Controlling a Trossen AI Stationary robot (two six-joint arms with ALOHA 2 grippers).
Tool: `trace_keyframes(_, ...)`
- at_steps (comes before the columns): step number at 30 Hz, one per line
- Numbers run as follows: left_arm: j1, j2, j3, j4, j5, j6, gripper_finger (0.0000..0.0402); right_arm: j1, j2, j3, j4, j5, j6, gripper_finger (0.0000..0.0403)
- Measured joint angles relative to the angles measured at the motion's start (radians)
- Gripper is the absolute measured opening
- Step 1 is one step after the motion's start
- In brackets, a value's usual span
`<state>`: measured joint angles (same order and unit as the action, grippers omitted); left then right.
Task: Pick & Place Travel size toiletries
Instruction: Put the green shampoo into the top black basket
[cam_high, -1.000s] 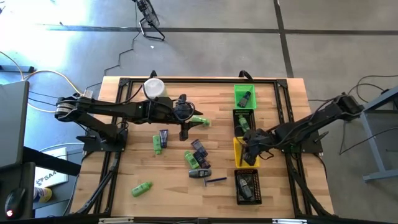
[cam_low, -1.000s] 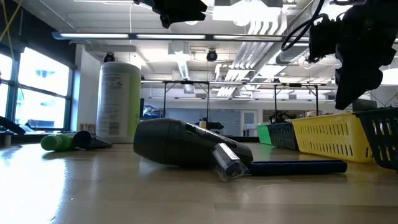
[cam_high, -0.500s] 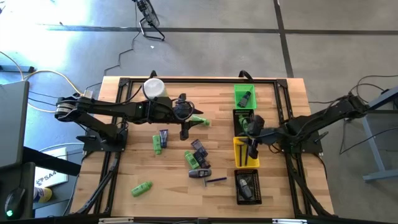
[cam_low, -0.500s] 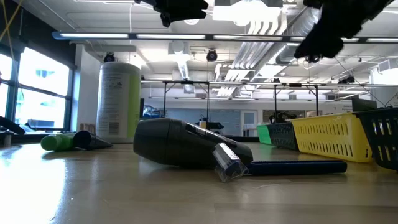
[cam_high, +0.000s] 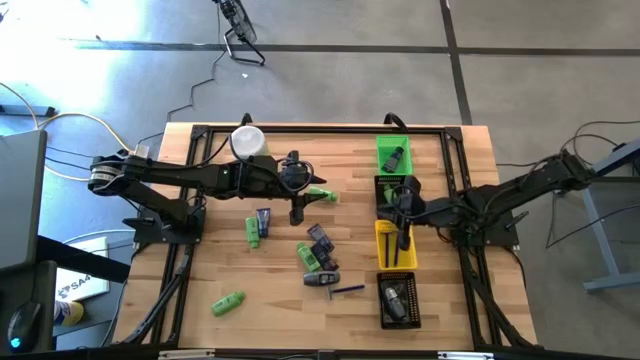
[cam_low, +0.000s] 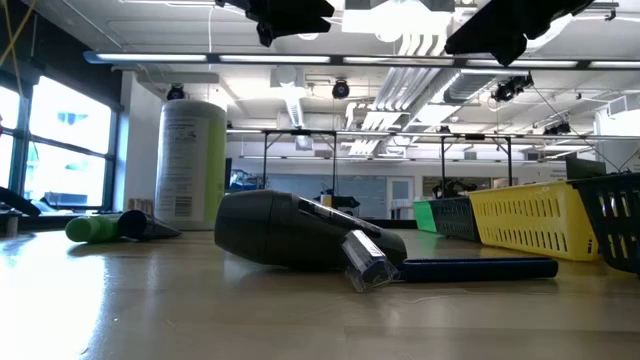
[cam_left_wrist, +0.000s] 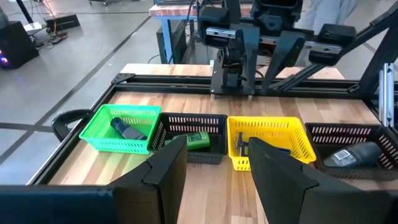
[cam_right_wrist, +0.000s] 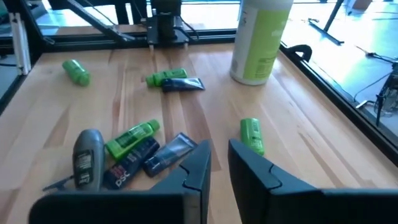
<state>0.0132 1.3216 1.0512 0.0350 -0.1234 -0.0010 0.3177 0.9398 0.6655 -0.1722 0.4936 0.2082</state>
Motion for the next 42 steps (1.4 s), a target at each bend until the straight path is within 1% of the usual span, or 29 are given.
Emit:
trace_keyframes(4, 0.0, 0.0, 0.0, -0.007, -0.001, 0.0, 0.0168, -0.037, 0.0, 0.0, 0.002, -0.019, -0.003, 0.004)
trace_keyframes(10, 0.0, 0.001, 0.0, -0.008, -0.002, -0.008, 0.0168, -0.091, 0.002, 0.0, 0.006, -0.136, -0.005, 0.003)
trace_keyframes(14, 0.0, 0.001, 0.0, -0.005, -0.002, -0.007, 0.0168, -0.115, 0.011, -0.001, 0.004, -0.188, -0.049, 0.0026)
trace_keyframes(16, 0.0, 0.001, 0.0, -0.004, -0.002, 0.001, 0.0168, -0.126, 0.01, -0.001, 0.01, -0.19, -0.076, 0.0025)
trace_keyframes(20, 0.0, 0.001, 0.0, -0.041, -0.002, 0.02, 0.0165, -0.148, 0.01, -0.001, 0.016, -0.189, -0.081, 0.0024)
trace_keyframes(23, 0.0, 0.001, 0.0, -0.126, -0.002, 0.017, 0.0151, -0.156, 0.01, -0.001, 0.02, -0.19, -0.081, 0.0024)
trace_keyframes(26, -0.002, 0.001, 0.0, -0.226, 0.01, -0.022, 0.0128, -0.155, 0.01, -0.001, 0.02, -0.19, -0.08, 0.0024)
trace_keyframes(31, -0.008, -0.01, 0.0, -0.43, 0.024, -0.096, 0.0096, -0.155, 0.01, -0.001, 0.02, -0.185, -0.079, 0.0024)
trace_keyframes(35, -0.007, -0.017, 0.002, -0.613, 0.023, -0.144, 0.0084, -0.155, 0.01, -0.001, 0.02, -0.184, -0.079, 0.0024)
trace_keyframes(38, -0.007, -0.017, 0.001, -0.739, 0.023, -0.231, 0.0083, -0.155, 0.01, -0.001, 0.02, -0.182, -0.079, 0.0024)
trace_keyframes(42, -0.007, -0.017, 0.001, -0.867, 0.022, -0.435, 0.0083, -0.155, 0.01, -0.001, 0.021, -0.182, -0.079, 0.0024)
